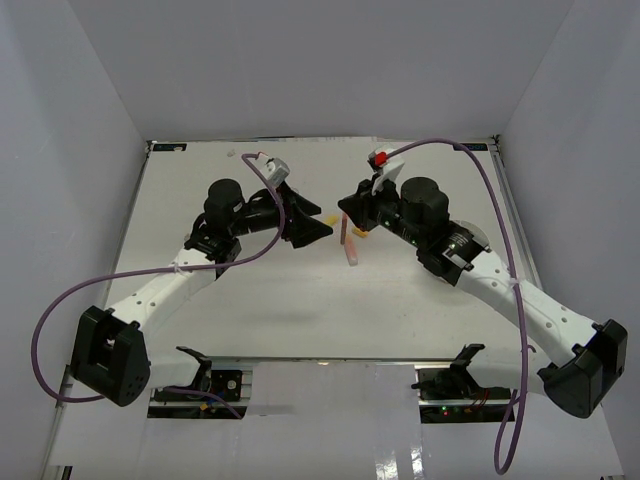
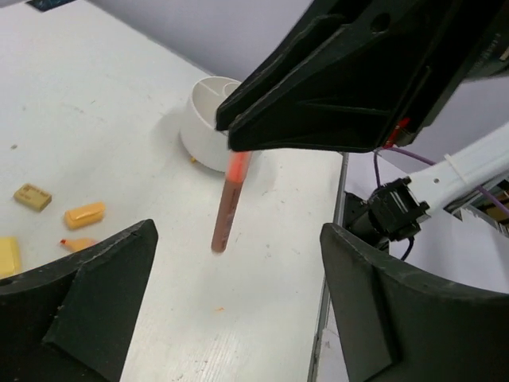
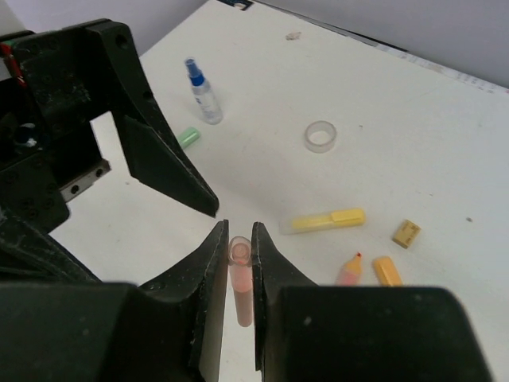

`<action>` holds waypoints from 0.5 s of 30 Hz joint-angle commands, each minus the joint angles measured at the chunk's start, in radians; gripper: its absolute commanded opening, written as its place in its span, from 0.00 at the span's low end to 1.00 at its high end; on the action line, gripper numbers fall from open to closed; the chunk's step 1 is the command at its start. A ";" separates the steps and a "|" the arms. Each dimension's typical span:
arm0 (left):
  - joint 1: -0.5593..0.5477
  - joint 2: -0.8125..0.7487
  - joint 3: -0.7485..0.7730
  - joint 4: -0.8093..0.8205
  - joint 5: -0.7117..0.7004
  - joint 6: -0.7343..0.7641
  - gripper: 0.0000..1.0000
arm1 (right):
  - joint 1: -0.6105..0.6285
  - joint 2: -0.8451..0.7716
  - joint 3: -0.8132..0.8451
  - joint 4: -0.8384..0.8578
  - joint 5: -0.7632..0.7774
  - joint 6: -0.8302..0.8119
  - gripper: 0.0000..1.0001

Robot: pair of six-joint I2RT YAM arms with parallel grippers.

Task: Sort the stationery into containers
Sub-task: Place the pen in the storage box.

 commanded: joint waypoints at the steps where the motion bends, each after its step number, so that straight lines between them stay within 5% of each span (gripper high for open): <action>1: 0.005 -0.033 -0.013 -0.107 -0.128 0.030 0.96 | -0.016 -0.048 -0.028 0.020 0.136 -0.070 0.08; 15: 0.069 -0.174 -0.091 -0.471 -0.534 0.143 0.98 | -0.296 -0.206 -0.232 0.025 0.222 -0.219 0.08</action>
